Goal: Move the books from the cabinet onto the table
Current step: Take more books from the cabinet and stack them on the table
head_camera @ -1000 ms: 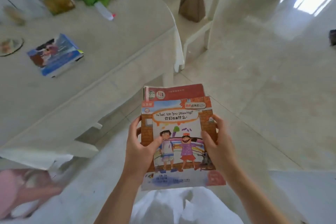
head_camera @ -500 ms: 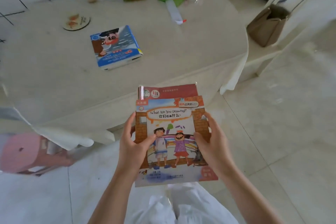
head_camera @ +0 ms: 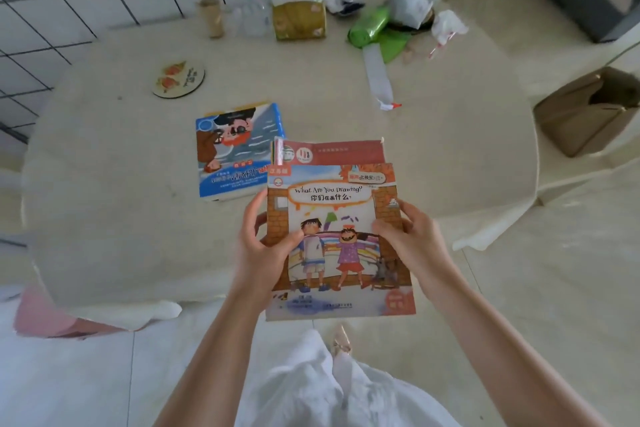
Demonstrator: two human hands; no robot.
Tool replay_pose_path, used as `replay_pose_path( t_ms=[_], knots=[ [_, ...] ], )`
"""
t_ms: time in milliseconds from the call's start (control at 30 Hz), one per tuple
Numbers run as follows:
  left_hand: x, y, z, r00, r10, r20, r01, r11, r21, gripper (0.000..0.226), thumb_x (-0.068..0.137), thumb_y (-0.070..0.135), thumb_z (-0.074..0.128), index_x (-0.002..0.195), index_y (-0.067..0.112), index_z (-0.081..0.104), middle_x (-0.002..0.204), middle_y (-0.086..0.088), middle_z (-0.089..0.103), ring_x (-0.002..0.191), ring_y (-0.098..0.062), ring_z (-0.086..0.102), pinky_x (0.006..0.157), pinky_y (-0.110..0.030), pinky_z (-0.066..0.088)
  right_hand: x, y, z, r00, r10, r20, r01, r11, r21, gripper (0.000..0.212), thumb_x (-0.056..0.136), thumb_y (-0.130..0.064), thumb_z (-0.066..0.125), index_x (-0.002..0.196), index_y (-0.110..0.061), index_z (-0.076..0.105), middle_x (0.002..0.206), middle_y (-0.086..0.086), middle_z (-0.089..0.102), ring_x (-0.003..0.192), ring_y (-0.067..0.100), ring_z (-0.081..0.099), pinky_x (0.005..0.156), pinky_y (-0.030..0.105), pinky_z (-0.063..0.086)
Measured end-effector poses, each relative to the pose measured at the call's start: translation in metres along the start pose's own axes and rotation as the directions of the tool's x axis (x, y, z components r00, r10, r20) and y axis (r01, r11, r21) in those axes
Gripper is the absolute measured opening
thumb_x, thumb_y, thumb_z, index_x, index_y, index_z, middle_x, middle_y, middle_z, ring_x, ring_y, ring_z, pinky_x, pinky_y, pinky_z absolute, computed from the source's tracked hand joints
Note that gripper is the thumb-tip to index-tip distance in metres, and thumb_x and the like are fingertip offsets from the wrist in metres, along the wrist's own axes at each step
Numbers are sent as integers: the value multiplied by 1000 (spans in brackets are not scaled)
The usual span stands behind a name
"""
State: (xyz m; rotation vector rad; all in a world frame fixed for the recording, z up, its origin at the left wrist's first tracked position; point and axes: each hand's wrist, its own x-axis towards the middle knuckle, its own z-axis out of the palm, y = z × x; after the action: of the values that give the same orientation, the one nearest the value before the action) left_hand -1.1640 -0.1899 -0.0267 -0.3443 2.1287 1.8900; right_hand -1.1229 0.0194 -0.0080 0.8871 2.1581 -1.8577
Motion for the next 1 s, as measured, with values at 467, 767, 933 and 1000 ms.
replay_pose_path(
  t_ms=[467,767,933,1000],
  knots=[
    [159,39,37,996,17,93,-38,973,227,68,67,7,86,121,27,49,107,12,68,86,1,67,80,-36,59,159,-44,-10,992,-123,-1,121,977,-178,31,87,10,58,108,-13,54,89,-14,63,80,5,62,63,12,51],
    [214,35,64,981,55,184,-98,968,230,51,73,2,75,106,31,50,93,6,74,88,-17,72,78,-52,58,201,-37,-14,957,-244,-155,204,949,-240,34,81,0,59,109,-19,54,92,-3,71,87,27,69,79,49,55],
    [216,35,73,967,215,134,-248,912,326,60,72,13,82,99,52,45,96,26,67,89,2,65,75,-26,54,207,-26,-17,921,-350,-171,294,913,-283,31,83,-30,57,106,-11,50,90,-12,65,87,31,69,78,52,53],
    [213,30,78,961,253,112,-277,894,353,58,72,12,83,96,48,44,96,35,63,87,10,61,72,-19,50,209,-19,-25,917,-375,-139,324,900,-290,30,85,-44,56,104,-23,47,91,-11,65,88,34,69,78,54,53]
  ],
)
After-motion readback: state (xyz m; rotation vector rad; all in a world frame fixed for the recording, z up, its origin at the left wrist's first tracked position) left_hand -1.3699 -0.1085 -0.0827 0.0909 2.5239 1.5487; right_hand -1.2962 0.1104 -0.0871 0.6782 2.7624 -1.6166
